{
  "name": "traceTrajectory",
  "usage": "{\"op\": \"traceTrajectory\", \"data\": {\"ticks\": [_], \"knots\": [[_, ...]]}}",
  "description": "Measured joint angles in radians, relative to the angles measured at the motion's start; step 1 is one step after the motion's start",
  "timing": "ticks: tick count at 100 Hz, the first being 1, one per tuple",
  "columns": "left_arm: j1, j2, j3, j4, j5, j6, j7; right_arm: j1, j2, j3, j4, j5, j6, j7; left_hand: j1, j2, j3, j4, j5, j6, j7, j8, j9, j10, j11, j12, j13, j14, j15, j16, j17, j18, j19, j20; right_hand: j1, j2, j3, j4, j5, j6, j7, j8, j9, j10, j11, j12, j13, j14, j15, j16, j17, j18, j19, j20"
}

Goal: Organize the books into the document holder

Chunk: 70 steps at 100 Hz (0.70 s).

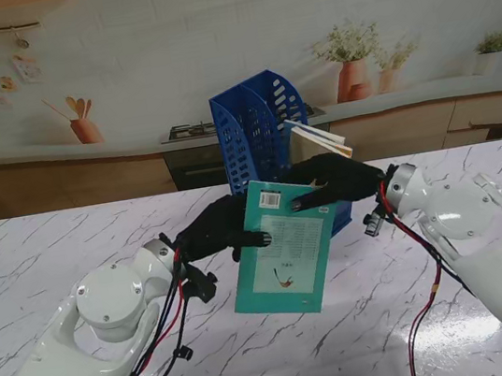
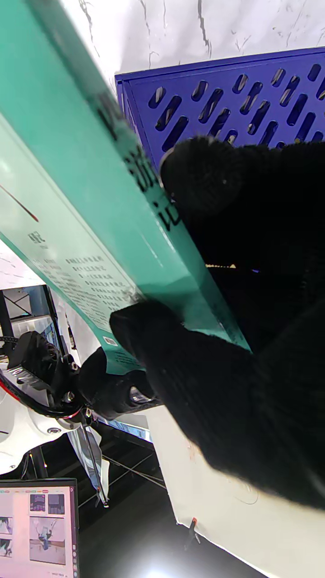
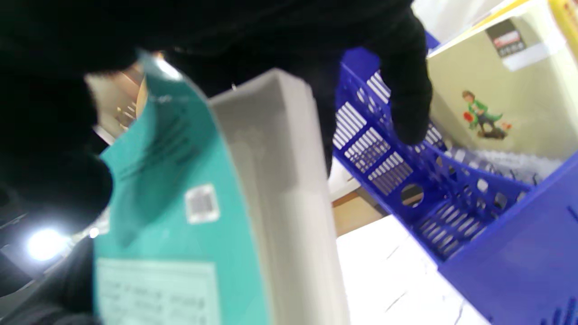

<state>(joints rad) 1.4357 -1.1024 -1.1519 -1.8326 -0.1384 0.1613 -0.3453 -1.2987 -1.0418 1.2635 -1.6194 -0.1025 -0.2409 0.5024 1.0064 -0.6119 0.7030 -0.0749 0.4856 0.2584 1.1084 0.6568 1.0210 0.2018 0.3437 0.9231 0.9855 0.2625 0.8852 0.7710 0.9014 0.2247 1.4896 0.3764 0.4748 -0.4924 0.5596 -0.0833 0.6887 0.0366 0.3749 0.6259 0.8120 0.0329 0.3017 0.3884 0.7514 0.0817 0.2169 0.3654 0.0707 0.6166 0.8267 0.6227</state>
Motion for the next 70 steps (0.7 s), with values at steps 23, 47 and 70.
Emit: {"op": "traceTrajectory", "data": {"ticks": [23, 47, 70], "knots": [[-0.009, 0.0, -0.002, -0.004, 0.005, 0.008, 0.0, 0.008, 0.02, -0.001, 0.007, 0.035, -0.007, 0.081, 0.0, 0.0, 0.0, 0.0, 0.001, 0.0, -0.003, 0.0, 0.0, 0.0, -0.002, 0.006, 0.002, 0.0, 0.0, 0.011, 0.001, 0.0, 0.02, 0.0, 0.164, 0.0, -0.054, -0.015, 0.083, -0.076, 0.221, 0.081, 0.14, -0.012, 0.154, 0.136, 0.162, -0.025, 0.186, 0.128, 0.114, 0.0, 0.125, 0.072], [-0.013, 0.0, -0.002, -0.004, 0.002, 0.011, 0.001, 0.01, 0.02, -0.015, 0.016, 0.07, -0.021, 0.057, 0.0, 0.0, 0.0, 0.0, 0.003, -0.011, -0.004, 0.022, 0.0, -0.002, -0.002, 0.006, 0.003, 0.0, 0.0, 0.011, 0.001, 0.0, 0.026, 0.001, 0.273, 0.018, -0.034, -0.085, 0.087, -0.144, 0.486, 0.021, 0.232, -0.037, 0.33, 0.274, 0.262, -0.051, 0.446, 0.225, 0.294, 0.0, 0.359, 0.154], [-0.022, 0.0, 0.0, 0.0, -0.002, 0.013, 0.015, 0.007, 0.019, -0.018, 0.02, 0.102, -0.054, 0.062, 0.0, -0.002, 0.0, 0.0, 0.021, -0.025, -0.004, 0.026, 0.0, -0.003, -0.004, 0.006, 0.008, 0.0, -0.003, 0.011, 0.002, 0.002, 0.048, 0.002, 0.289, 0.103, -0.015, -0.126, 0.061, -0.063, 0.486, 0.183, 0.229, -0.02, 0.509, 0.332, 0.331, -0.078, 0.749, 0.312, 0.507, 0.0, 0.67, 0.272]]}}
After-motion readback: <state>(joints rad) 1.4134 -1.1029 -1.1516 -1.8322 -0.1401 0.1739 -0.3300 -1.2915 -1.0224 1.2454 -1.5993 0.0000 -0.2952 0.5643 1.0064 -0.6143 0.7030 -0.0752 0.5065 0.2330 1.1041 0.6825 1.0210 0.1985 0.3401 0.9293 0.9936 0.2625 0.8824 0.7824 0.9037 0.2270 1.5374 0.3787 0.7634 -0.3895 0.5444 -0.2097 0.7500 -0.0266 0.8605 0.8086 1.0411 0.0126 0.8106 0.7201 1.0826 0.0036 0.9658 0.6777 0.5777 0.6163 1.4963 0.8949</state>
